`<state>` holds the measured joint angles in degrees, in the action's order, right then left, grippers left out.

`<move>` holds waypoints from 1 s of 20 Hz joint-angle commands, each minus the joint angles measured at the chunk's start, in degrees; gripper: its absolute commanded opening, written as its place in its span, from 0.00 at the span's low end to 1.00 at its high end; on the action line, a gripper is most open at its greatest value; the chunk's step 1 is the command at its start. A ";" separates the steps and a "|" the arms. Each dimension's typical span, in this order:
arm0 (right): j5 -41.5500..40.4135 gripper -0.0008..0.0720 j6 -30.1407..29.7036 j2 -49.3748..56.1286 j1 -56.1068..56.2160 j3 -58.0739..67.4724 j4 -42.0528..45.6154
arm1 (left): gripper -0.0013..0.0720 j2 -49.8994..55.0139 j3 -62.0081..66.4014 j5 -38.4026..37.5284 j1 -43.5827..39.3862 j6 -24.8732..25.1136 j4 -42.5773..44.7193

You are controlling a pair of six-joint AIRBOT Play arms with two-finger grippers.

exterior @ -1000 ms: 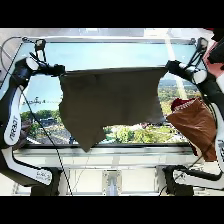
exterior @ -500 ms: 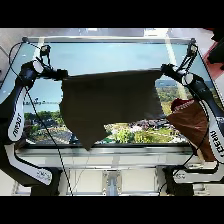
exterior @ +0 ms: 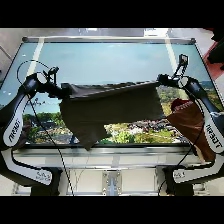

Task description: Fold the shirts.

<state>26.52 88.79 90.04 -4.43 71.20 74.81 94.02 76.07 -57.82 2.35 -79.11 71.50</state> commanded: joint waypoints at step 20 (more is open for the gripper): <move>16.61 0.05 7.41 11.54 -0.17 7.80 10.51 | 0.03 -0.26 -2.05 -0.81 -4.52 -11.10 13.00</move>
<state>42.04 96.18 101.49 -4.60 78.91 85.60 93.78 74.06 -58.39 -2.15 -88.27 80.62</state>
